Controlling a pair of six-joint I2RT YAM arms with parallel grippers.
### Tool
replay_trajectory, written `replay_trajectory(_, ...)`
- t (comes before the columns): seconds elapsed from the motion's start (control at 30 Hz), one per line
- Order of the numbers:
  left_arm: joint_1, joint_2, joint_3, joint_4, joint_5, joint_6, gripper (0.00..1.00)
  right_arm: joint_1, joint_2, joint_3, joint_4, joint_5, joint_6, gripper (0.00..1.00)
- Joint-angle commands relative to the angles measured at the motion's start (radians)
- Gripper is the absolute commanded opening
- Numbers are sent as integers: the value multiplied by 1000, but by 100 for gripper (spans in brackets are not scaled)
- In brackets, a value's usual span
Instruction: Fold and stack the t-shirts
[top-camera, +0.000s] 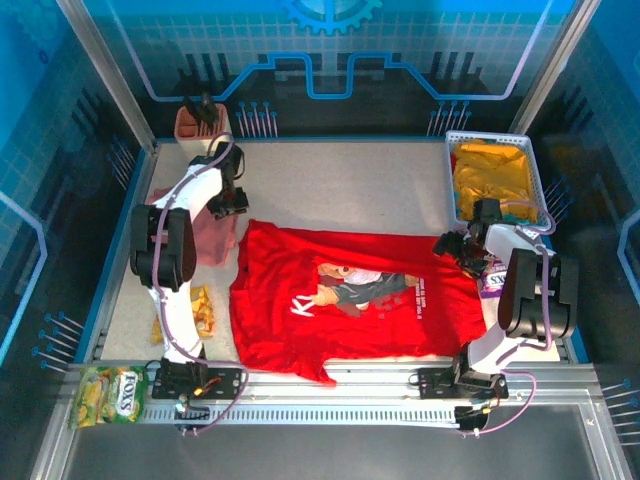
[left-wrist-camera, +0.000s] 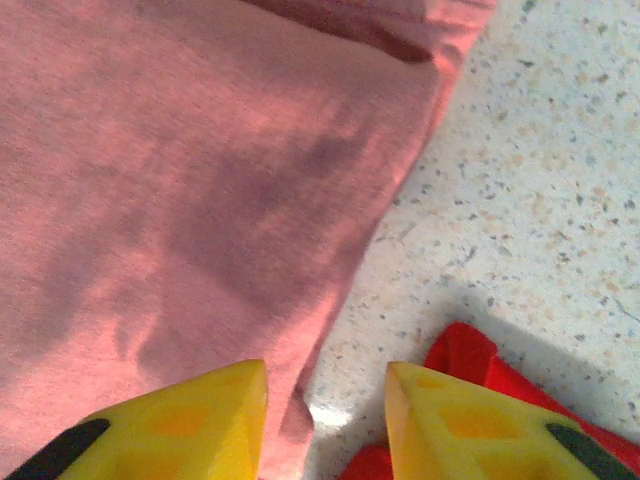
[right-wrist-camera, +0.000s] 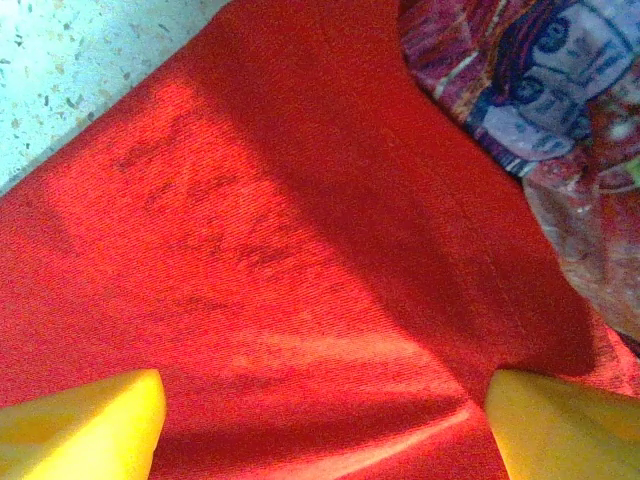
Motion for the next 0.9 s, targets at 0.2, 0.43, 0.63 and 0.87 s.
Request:
replay_trajectory(0.2, -13, -140, -94, -10, 47, -44, 38, -18, -32, -33, 5, -64, 3, 87)
replay_trajectory(0.43, -81, -335, -371, 67, 152, -93, 45, 16, -87, -36, 15, -53, 5, 91)
replay_trajectory(0.63, -142, -447, -547, 124, 287, -139, 49, 64, -162, -64, 20, -12, -3, 95)
replay_trajectory(0.87, -289, -636, -758, 71, 257, -248, 49, 98, -221, -101, 40, 8, -14, 96)
